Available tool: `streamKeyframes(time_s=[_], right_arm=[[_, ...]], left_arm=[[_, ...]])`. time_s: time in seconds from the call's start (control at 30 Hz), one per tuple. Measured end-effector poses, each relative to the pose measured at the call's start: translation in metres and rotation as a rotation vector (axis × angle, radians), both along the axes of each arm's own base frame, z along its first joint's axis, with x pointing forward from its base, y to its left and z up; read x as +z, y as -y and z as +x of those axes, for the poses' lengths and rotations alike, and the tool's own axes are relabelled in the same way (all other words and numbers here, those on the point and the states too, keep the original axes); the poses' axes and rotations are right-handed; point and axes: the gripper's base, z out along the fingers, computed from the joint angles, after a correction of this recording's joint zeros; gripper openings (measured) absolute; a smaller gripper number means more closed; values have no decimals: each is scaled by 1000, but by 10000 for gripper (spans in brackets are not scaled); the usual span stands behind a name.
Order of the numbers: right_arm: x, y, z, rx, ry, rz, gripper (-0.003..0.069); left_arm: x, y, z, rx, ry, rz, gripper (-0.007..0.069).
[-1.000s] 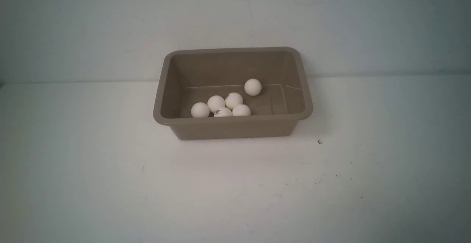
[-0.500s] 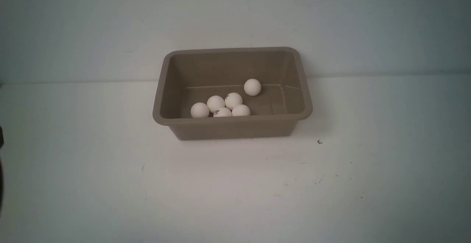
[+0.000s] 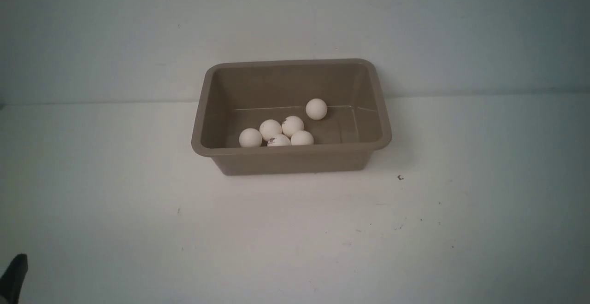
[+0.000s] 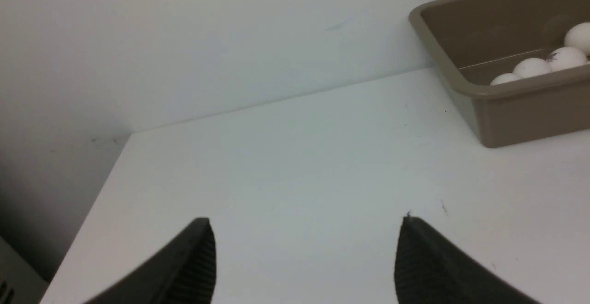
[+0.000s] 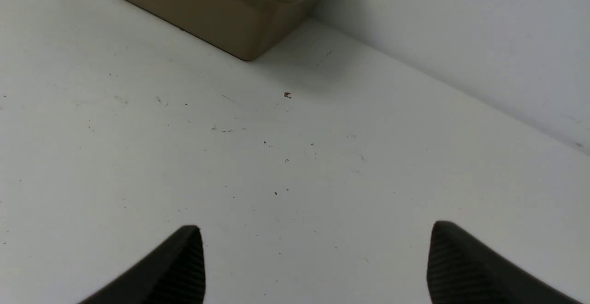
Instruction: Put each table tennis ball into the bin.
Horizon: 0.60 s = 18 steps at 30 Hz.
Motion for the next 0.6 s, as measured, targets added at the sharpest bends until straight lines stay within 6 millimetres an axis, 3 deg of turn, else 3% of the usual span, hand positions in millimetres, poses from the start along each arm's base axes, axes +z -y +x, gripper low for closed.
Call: streamKeyframes(time_s=[0.43, 0.6], right_arm=[[0, 0, 0, 0, 0, 0, 589], [0, 0, 0, 0, 0, 0, 589]], left_arm=[[-4, 3, -4, -39, -1, -5, 468], [-16, 2, -3, -20, -35, -25, 468]])
